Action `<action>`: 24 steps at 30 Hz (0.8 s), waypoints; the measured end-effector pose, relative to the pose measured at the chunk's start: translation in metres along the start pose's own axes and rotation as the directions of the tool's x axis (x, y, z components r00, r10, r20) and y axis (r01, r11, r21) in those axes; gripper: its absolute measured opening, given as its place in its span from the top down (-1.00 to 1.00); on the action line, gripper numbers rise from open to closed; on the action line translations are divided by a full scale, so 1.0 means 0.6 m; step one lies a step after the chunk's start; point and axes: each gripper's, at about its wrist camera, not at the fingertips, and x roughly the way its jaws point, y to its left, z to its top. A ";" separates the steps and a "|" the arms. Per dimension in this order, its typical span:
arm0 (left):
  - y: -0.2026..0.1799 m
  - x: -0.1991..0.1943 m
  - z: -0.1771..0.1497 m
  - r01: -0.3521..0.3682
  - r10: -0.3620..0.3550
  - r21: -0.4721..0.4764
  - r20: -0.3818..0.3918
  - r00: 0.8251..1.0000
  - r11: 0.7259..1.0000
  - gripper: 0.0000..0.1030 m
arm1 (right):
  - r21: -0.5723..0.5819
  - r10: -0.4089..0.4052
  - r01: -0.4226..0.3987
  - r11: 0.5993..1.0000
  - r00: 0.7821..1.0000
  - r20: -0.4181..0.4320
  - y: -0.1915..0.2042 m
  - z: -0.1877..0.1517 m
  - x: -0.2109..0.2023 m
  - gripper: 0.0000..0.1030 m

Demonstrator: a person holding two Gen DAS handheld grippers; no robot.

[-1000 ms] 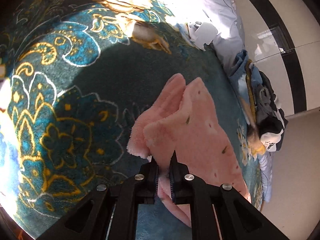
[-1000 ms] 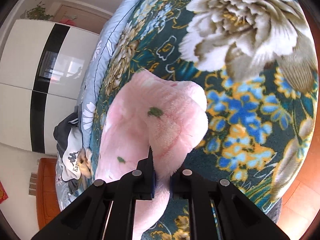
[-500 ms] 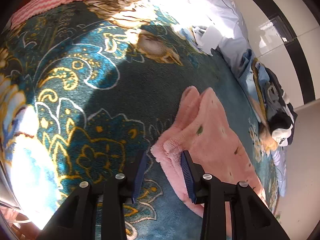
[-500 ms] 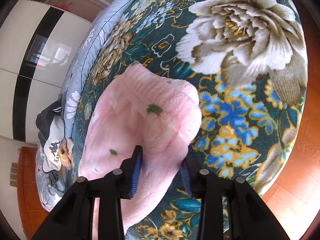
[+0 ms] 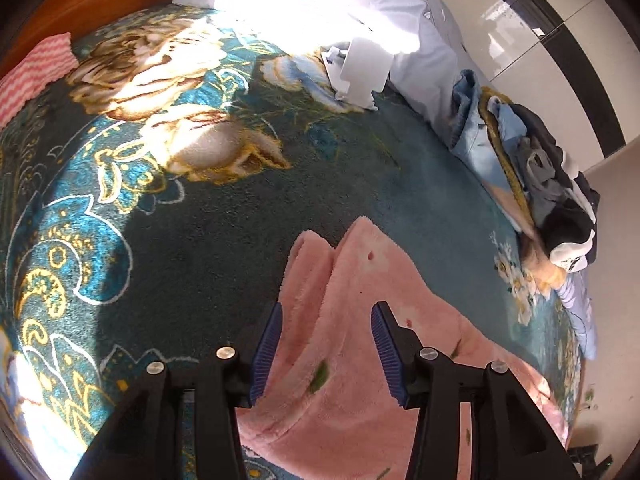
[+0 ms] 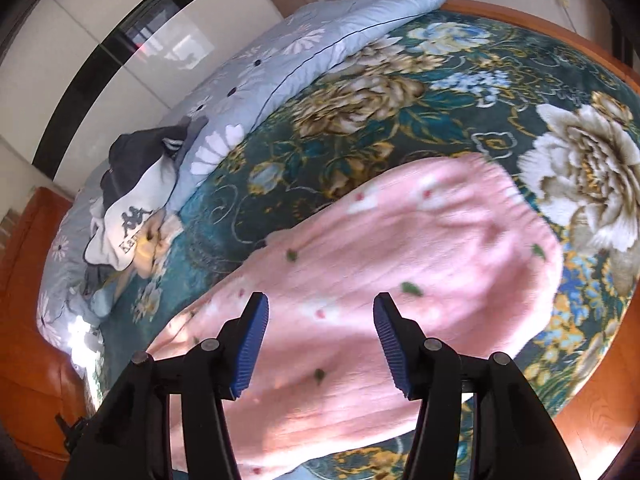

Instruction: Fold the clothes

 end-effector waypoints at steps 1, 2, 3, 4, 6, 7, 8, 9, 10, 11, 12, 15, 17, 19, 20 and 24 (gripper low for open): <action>0.000 0.004 0.000 0.018 -0.018 -0.009 -0.008 1.000 1.000 0.03 | -0.020 0.017 -0.017 1.000 1.000 -0.017 0.019 -0.004 0.016 -0.09; -0.001 0.008 -0.001 0.037 -0.037 -0.019 -0.015 0.999 0.999 0.03 | -0.036 0.033 -0.034 0.999 0.999 -0.032 0.036 -0.013 0.029 -0.09; -0.002 0.011 -0.003 0.049 -0.049 -0.020 -0.024 0.998 0.999 0.03 | -0.052 0.048 -0.050 0.997 0.998 -0.047 0.052 -0.021 0.042 -0.09; -0.005 0.013 -0.006 0.050 -0.050 -0.011 -0.032 0.998 0.999 0.03 | -0.067 0.063 -0.067 0.995 0.996 -0.063 0.069 -0.029 0.055 -0.09; -0.010 0.019 -0.012 0.025 -0.024 0.012 -0.045 0.999 1.000 0.03 | -0.089 0.096 -0.104 0.991 0.991 -0.089 0.096 -0.045 0.074 -0.09; -0.011 0.021 -0.016 0.017 -0.016 0.018 -0.048 0.999 1.000 0.03 | -0.100 0.113 -0.123 0.987 0.988 -0.102 0.109 -0.053 0.084 -0.09; -0.012 0.021 -0.020 0.011 -0.011 0.020 -0.043 0.999 1.000 0.05 | -0.109 0.119 -0.131 0.985 0.986 -0.115 0.120 -0.060 0.093 -0.09; -0.012 0.019 -0.023 0.001 0.000 0.022 -0.034 0.999 1.000 0.07 | -0.119 0.124 -0.139 0.983 0.984 -0.128 0.130 -0.067 0.101 -0.09; -0.014 0.016 -0.026 -0.009 0.010 0.029 -0.024 1.000 1.000 0.09 | -0.127 0.125 -0.144 0.981 0.982 -0.142 0.138 -0.072 0.109 -0.09; -0.016 0.014 -0.030 -0.012 0.012 0.044 -0.019 1.000 0.999 0.30 | -0.131 0.126 -0.146 0.981 0.981 -0.150 0.143 -0.076 0.113 -0.09; -0.019 0.013 -0.034 -0.018 0.019 0.059 -0.017 1.000 0.998 0.55 | -0.135 0.126 -0.148 0.980 0.979 -0.158 0.147 -0.079 0.117 -0.09; -0.025 0.003 -0.042 -0.023 0.022 0.096 0.003 1.000 0.995 0.75 | -0.143 0.128 -0.154 0.978 0.976 -0.177 0.158 -0.087 0.125 -0.09; -0.025 -0.007 -0.042 -0.019 0.017 0.096 0.023 1.000 0.995 0.79 | -0.143 0.128 -0.154 0.978 0.975 -0.180 0.159 -0.088 0.125 -0.09; -0.024 -0.028 -0.040 -0.003 -0.002 0.081 0.062 0.998 0.997 0.82 | -0.146 0.124 -0.151 0.978 0.976 -0.179 0.160 -0.087 0.123 -0.09; -0.021 -0.042 -0.039 0.006 -0.012 0.078 0.079 0.997 0.997 0.84 | -0.148 0.121 -0.148 0.978 0.977 -0.178 0.160 -0.087 0.122 -0.09; -0.005 -0.078 -0.042 0.015 -0.022 0.066 0.102 0.995 0.998 0.84 | -0.140 0.114 -0.140 0.980 0.978 -0.176 0.150 -0.086 0.121 -0.09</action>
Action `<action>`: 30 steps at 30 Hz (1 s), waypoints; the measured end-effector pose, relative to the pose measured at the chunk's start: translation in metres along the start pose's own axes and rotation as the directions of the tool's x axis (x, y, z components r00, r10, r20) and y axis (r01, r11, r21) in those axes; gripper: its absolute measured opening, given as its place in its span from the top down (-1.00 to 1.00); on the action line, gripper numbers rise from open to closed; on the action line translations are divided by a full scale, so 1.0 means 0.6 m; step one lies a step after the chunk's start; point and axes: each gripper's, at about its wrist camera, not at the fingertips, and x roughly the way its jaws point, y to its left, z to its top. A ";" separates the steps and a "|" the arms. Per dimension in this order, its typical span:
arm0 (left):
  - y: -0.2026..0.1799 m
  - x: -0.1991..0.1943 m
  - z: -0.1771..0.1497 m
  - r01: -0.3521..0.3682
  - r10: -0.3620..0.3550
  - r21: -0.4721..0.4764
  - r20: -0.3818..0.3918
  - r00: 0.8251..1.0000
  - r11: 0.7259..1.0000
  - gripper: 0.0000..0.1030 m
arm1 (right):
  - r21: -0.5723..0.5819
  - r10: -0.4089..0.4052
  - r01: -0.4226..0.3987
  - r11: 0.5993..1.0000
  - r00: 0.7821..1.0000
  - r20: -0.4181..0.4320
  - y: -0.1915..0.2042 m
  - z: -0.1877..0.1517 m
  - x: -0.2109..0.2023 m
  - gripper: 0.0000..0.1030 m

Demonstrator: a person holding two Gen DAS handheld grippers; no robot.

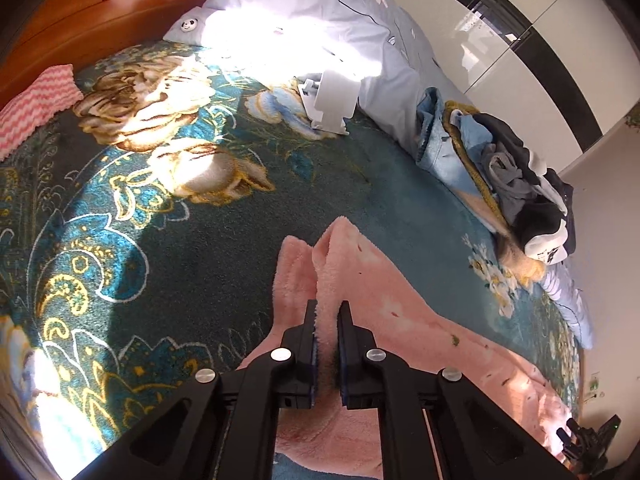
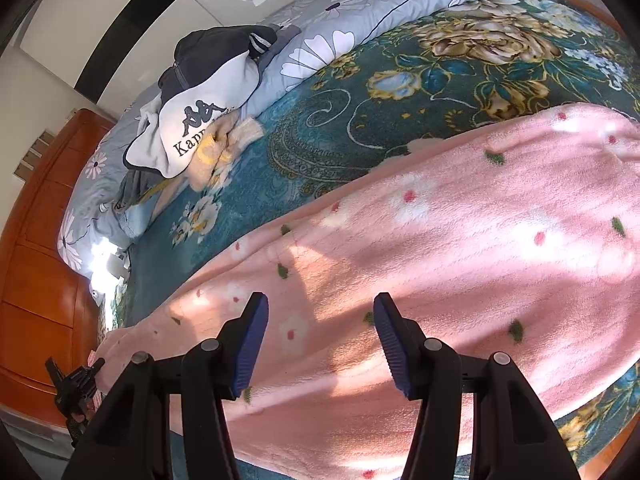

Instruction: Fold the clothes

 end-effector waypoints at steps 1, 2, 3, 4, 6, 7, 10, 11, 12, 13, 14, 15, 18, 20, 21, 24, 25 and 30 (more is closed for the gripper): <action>0.006 0.004 -0.006 -0.028 0.028 0.004 -0.010 1.000 1.000 0.84 | 0.007 -0.001 0.001 1.000 1.000 -0.001 -0.005 -0.001 0.001 -0.09; 0.012 0.008 -0.012 -0.058 0.058 0.009 -0.019 0.998 0.998 0.84 | 0.017 -0.003 0.003 1.000 1.000 -0.002 -0.010 -0.002 0.003 -0.09; 0.024 0.017 -0.019 -0.075 0.075 -0.008 -0.036 0.997 0.997 0.84 | 0.030 -0.001 0.001 1.000 1.000 -0.003 -0.014 -0.004 0.005 -0.09; 0.037 0.026 -0.025 -0.092 0.090 -0.027 -0.052 0.995 0.995 0.84 | 0.038 0.004 -0.003 0.999 1.000 -0.008 -0.018 -0.006 0.008 -0.09; 0.057 0.045 -0.035 -0.084 0.076 -0.082 -0.102 0.992 0.993 0.82 | 0.046 0.007 -0.006 0.999 1.000 -0.020 -0.024 -0.008 0.013 -0.09; 0.058 0.044 -0.039 -0.081 0.072 -0.092 -0.096 0.993 0.992 0.76 | 0.041 0.002 -0.001 0.999 1.000 -0.025 -0.025 -0.009 0.014 -0.09; 0.037 0.032 -0.027 -0.082 0.079 -0.043 -0.076 0.994 0.996 0.71 | 0.027 0.001 -0.001 1.000 1.000 -0.022 -0.026 -0.002 0.010 -0.09; 0.026 0.029 -0.019 -0.088 0.087 -0.011 -0.069 0.994 0.996 0.59 | 0.019 0.000 0.000 1.000 1.000 -0.017 -0.024 0.003 0.008 -0.09; 0.015 0.027 -0.011 -0.095 0.096 0.022 -0.061 0.994 0.995 0.41 | 0.012 0.000 0.000 1.000 1.000 -0.012 -0.023 0.008 0.006 -0.09; 0.005 0.030 -0.001 -0.089 0.092 0.039 -0.059 0.994 0.995 0.34 | -0.007 -0.005 0.005 1.000 1.000 -0.009 -0.018 0.015 0.005 -0.09; -0.005 0.035 0.009 -0.083 0.086 0.055 -0.058 0.995 0.995 0.22 | -0.039 -0.013 0.012 0.999 1.000 -0.010 -0.010 0.022 0.006 -0.09; -0.015 0.039 0.019 -0.077 0.081 0.070 -0.057 0.995 0.995 0.20 | -0.077 -0.019 0.018 0.997 1.000 -0.014 0.001 0.030 0.009 -0.09; -0.036 0.080 0.046 -0.049 0.059 0.099 -0.100 0.993 0.994 0.14 | -0.211 -0.025 0.014 0.977 0.998 -0.050 0.036 0.056 0.029 -0.09; -0.044 0.108 0.059 -0.047 0.061 0.107 -0.130 0.990 0.993 0.13 | -0.301 -0.033 0.009 0.954 0.997 -0.075 0.059 0.073 0.044 -0.09; -0.046 0.122 0.064 -0.057 0.072 0.106 -0.146 0.987 0.993 0.13 | -0.345 -0.040 0.007 0.938 0.995 -0.090 0.073 0.079 0.053 -0.10; -0.048 0.145 0.073 -0.068 0.083 0.095 -0.168 0.982 0.993 0.13 | -0.471 -0.060 -0.014 0.882 0.988 -0.142 0.101 0.088 0.085 -0.33; -0.046 0.146 0.074 -0.063 0.077 0.086 -0.169 0.983 0.994 0.13 | -0.511 -0.068 -0.023 0.859 0.985 -0.159 0.111 0.092 0.096 -0.36; -0.036 0.145 0.074 -0.042 0.053 0.063 -0.179 0.982 0.997 0.13 | -0.623 -0.142 -0.038 0.781 0.961 -0.236 0.121 0.095 0.151 -0.36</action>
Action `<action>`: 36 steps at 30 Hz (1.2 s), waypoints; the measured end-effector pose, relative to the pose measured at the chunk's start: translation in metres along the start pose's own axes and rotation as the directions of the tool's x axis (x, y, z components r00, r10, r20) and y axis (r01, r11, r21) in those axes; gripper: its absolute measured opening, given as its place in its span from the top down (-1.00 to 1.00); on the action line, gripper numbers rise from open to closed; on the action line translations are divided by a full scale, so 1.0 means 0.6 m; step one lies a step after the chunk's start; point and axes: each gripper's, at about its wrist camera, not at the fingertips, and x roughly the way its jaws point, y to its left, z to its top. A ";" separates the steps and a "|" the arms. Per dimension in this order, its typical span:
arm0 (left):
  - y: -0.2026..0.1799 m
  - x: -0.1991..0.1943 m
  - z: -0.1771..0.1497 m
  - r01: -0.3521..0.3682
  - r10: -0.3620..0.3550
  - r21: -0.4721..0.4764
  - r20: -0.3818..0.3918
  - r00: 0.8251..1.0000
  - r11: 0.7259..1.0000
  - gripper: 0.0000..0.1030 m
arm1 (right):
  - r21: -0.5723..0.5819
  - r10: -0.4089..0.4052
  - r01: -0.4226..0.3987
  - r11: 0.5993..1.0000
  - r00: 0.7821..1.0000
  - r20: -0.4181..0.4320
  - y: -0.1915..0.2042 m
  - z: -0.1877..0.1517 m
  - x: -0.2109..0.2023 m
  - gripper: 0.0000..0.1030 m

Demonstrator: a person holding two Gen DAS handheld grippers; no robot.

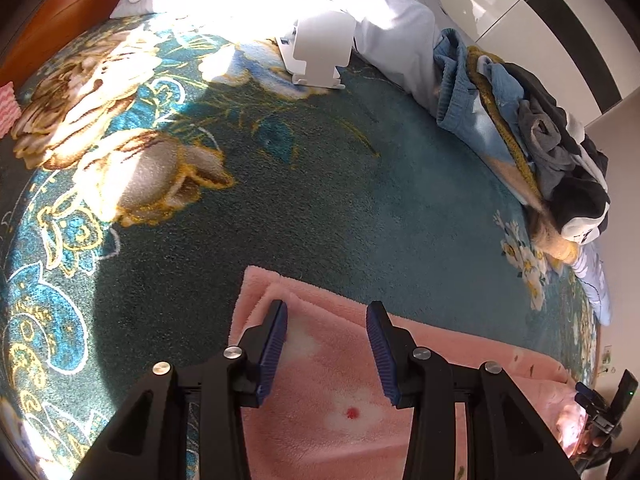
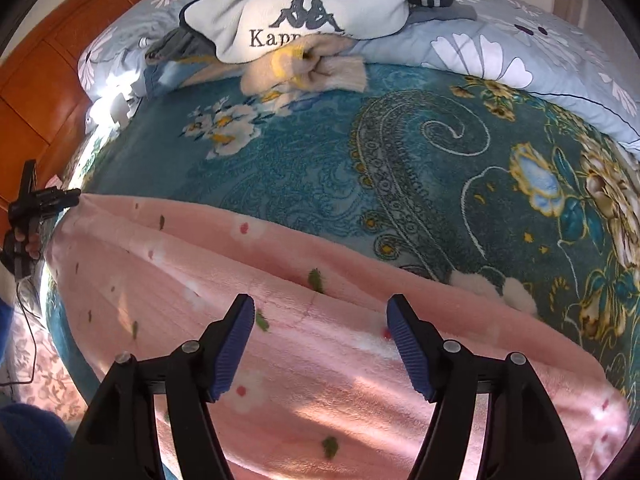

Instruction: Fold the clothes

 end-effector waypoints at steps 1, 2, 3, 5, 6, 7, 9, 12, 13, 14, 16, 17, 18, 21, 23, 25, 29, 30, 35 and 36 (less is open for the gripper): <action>0.002 -0.001 -0.001 0.001 -0.001 -0.001 -0.001 1.000 1.000 0.13 | -0.015 -0.003 0.003 1.000 1.000 -0.021 0.000 0.000 0.008 -0.36; 0.003 -0.002 -0.002 -0.001 0.001 -0.001 -0.001 1.000 1.000 0.13 | -0.034 -0.007 0.005 0.999 0.999 -0.040 0.001 -0.001 0.013 -0.36; 0.001 -0.004 -0.004 -0.007 0.007 0.005 0.003 1.000 1.000 0.14 | -0.052 -0.015 0.013 0.999 0.999 -0.050 0.004 -0.004 0.014 -0.36; -0.002 -0.007 -0.006 -0.019 0.019 0.017 0.011 1.000 1.000 0.17 | -0.088 -0.034 0.027 0.996 0.997 -0.069 0.011 -0.009 0.016 -0.36; -0.004 -0.009 -0.007 -0.025 0.025 0.023 0.015 1.000 0.999 0.18 | -0.095 -0.048 0.041 0.995 0.996 -0.072 0.013 -0.012 0.015 -0.36; -0.006 -0.010 -0.010 -0.030 0.030 0.032 0.022 0.999 0.999 0.19 | -0.101 -0.063 0.055 0.993 0.995 -0.075 0.016 -0.015 0.013 -0.29; -0.007 -0.013 -0.014 -0.046 0.044 0.045 0.035 0.998 0.998 0.43 | -0.111 -0.093 0.085 0.990 0.993 -0.077 0.020 -0.021 0.010 0.00; -0.001 -0.014 -0.018 -0.043 0.041 0.036 0.043 0.998 0.998 0.92 | -0.114 -0.116 0.106 0.988 0.989 -0.086 0.022 -0.032 0.009 0.72; 0.000 -0.017 -0.019 -0.040 0.038 0.034 0.052 0.998 0.999 0.93 | -0.115 -0.121 0.111 0.987 0.989 -0.086 0.024 -0.036 0.008 0.80; 0.001 -0.020 -0.020 -0.037 0.034 0.033 0.062 0.998 0.999 0.97 | -0.115 -0.126 0.116 0.987 0.988 -0.085 0.026 -0.039 0.006 0.85; 0.004 -0.027 -0.022 -0.030 0.028 0.031 0.081 0.996 0.999 0.99 | -0.110 -0.129 0.121 0.987 0.989 -0.076 0.030 -0.044 0.000 0.89; 0.005 -0.035 -0.021 -0.024 0.021 0.028 0.097 0.995 0.999 0.99 | -0.112 -0.139 0.132 0.985 0.988 -0.063 0.032 -0.044 -0.006 0.90; 0.006 -0.043 -0.021 -0.017 0.015 0.025 0.113 0.994 1.000 0.99 | -0.106 -0.141 0.135 0.985 0.989 -0.045 0.034 -0.042 -0.014 0.91; 0.006 -0.062 -0.016 -0.018 0.013 0.031 0.141 0.990 0.999 0.99 | -0.077 -0.141 0.142 0.987 0.990 0.017 0.034 -0.028 -0.042 0.93; 0.005 -0.073 -0.012 -0.025 0.019 0.040 0.153 0.988 0.999 0.99 | -0.063 -0.141 0.144 0.988 0.989 0.046 0.031 -0.016 -0.056 0.93; 0.004 -0.083 -0.008 -0.033 0.025 0.049 0.164 0.986 0.998 0.99 | -0.058 -0.152 0.154 0.986 0.987 0.051 0.030 -0.007 -0.057 0.93; 0.019 -0.064 -0.015 -0.064 0.060 0.035 0.118 0.991 0.997 0.97 | -0.043 -0.151 0.152 0.987 0.988 0.031 0.028 -0.009 -0.040 0.93; 0.024 -0.057 -0.017 -0.073 0.070 0.029 0.101 0.992 0.997 0.97 | -0.036 -0.146 0.147 0.988 0.989 0.028 0.026 -0.012 -0.037 0.93; 0.036 -0.025 -0.022 -0.077 0.076 0.027 0.027 0.997 0.997 0.71 | -0.007 -0.124 0.124 0.992 0.992 0.023 0.017 -0.020 -0.030 0.93; 0.039 -0.024 -0.022 -0.052 0.052 0.012 0.024 0.998 0.999 0.46 | -0.003 -0.121 0.122 0.993 0.992 0.024 0.016 -0.020 -0.030 0.93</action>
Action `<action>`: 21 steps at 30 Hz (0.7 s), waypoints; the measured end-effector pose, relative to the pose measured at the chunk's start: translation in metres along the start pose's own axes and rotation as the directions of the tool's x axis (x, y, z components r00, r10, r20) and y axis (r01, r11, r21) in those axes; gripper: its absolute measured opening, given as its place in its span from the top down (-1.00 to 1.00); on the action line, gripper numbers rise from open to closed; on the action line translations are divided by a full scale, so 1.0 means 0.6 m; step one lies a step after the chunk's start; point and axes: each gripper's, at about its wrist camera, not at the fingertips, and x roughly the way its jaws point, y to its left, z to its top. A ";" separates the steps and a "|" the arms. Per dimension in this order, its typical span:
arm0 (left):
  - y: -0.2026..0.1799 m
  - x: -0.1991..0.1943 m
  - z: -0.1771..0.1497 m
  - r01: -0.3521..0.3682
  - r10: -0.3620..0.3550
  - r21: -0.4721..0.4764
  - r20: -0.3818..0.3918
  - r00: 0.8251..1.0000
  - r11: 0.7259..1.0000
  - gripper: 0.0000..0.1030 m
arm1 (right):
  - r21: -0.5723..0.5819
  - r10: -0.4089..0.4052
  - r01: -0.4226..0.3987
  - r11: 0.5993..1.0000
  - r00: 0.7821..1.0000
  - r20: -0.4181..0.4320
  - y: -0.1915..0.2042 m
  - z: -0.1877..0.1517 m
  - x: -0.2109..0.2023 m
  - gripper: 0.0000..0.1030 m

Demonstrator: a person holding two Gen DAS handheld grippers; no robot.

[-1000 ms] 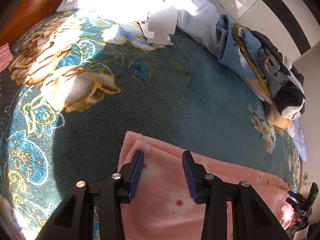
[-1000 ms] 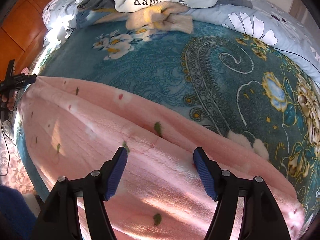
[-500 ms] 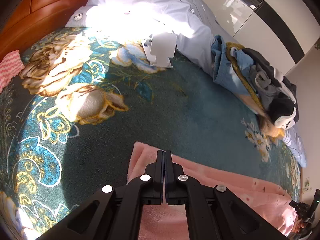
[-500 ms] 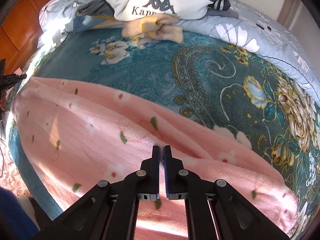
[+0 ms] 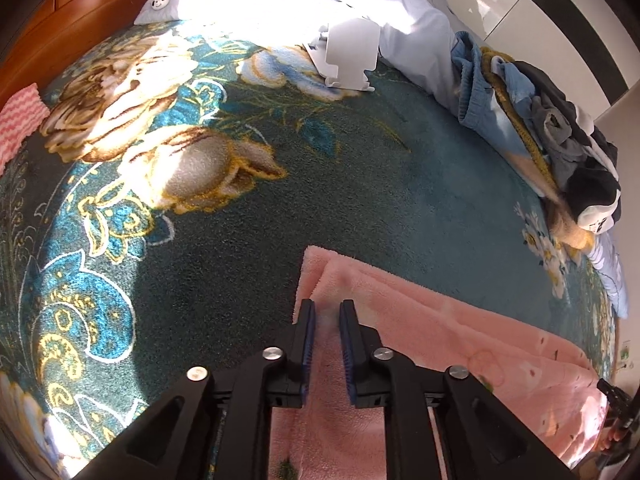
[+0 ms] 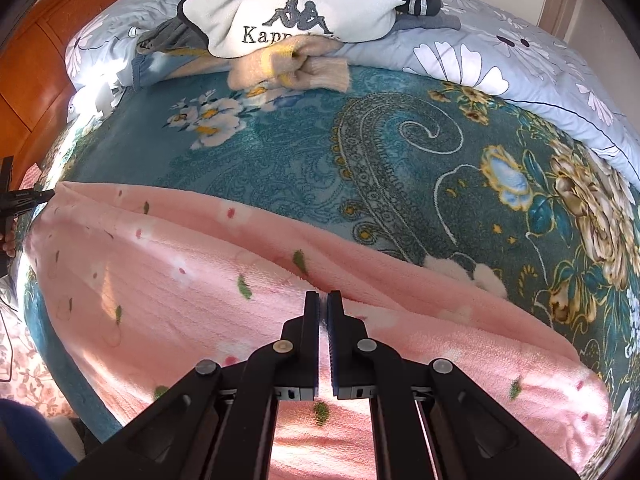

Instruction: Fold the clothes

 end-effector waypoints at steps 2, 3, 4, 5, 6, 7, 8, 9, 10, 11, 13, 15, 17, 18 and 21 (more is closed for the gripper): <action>0.005 -0.001 -0.003 0.067 -0.067 -0.035 0.000 0.998 0.997 0.10 | -0.002 0.000 0.000 1.000 1.000 -0.001 0.001 0.000 0.000 0.93; 0.006 -0.001 -0.004 0.079 -0.079 -0.044 0.001 0.997 0.996 0.03 | -0.003 0.000 0.000 1.000 1.000 -0.002 0.001 0.000 0.001 0.93; 0.007 -0.002 -0.005 0.089 -0.089 -0.053 0.002 0.996 0.995 0.03 | -0.002 0.001 -0.001 1.000 1.000 -0.004 0.001 -0.001 0.001 0.93; 0.007 -0.001 -0.006 0.081 -0.081 -0.050 -0.003 0.997 0.995 0.03 | -0.001 0.002 -0.002 1.000 1.000 -0.005 0.001 -0.001 0.002 0.93; 0.007 -0.001 -0.007 0.071 -0.072 -0.046 -0.007 0.997 0.996 0.03 | 0.002 0.004 -0.004 1.000 1.000 -0.006 0.000 -0.002 0.003 0.93; 0.008 0.000 -0.009 0.065 -0.066 -0.044 -0.014 0.998 0.997 0.03 | 0.006 0.006 -0.006 1.000 1.000 -0.006 -0.001 -0.002 0.004 0.93; 0.010 0.000 -0.011 0.059 -0.060 -0.043 -0.018 0.998 0.997 0.03 | 0.010 0.008 -0.008 1.000 1.000 -0.007 -0.001 -0.003 0.004 0.93; 0.012 0.000 -0.013 0.053 -0.054 -0.042 -0.021 0.998 0.998 0.03 | 0.015 0.011 -0.011 1.000 1.000 -0.007 -0.002 -0.004 0.005 0.93; 0.014 -0.002 -0.016 0.053 -0.054 -0.041 -0.017 0.998 0.998 0.03 | 0.020 0.013 -0.013 1.000 1.000 -0.007 -0.003 -0.004 0.005 0.92; 0.014 -0.005 -0.019 0.062 -0.063 -0.040 -0.010 0.998 0.997 0.05 | 0.025 0.016 -0.015 1.000 1.000 -0.007 -0.003 -0.005 0.005 0.92; 0.011 -0.012 -0.024 0.073 -0.073 -0.025 0.002 0.997 0.997 0.07 | 0.029 0.016 -0.016 0.999 1.000 -0.013 -0.004 -0.006 0.007 0.92; 0.000 -0.018 -0.031 0.053 -0.053 0.015 0.011 0.999 0.998 0.33 | 0.033 0.018 -0.017 0.999 1.000 -0.018 -0.004 -0.007 0.009 0.92; -0.017 -0.022 -0.037 0.010 -0.012 0.072 0.023 1.000 0.997 0.59 | 0.038 0.018 -0.017 0.999 1.000 -0.022 -0.004 -0.006 0.010 0.92; -0.024 -0.023 -0.040 -0.008 0.005 0.092 0.033 0.999 0.996 0.69 | 0.043 0.018 -0.017 0.999 1.000 -0.025 -0.005 -0.006 0.011 0.92; -0.041 -0.029 -0.048 -0.059 0.049 0.143 0.070 0.996 0.988 0.79 | 0.057 0.019 -0.017 0.998 0.999 -0.036 -0.005 -0.007 0.013 0.92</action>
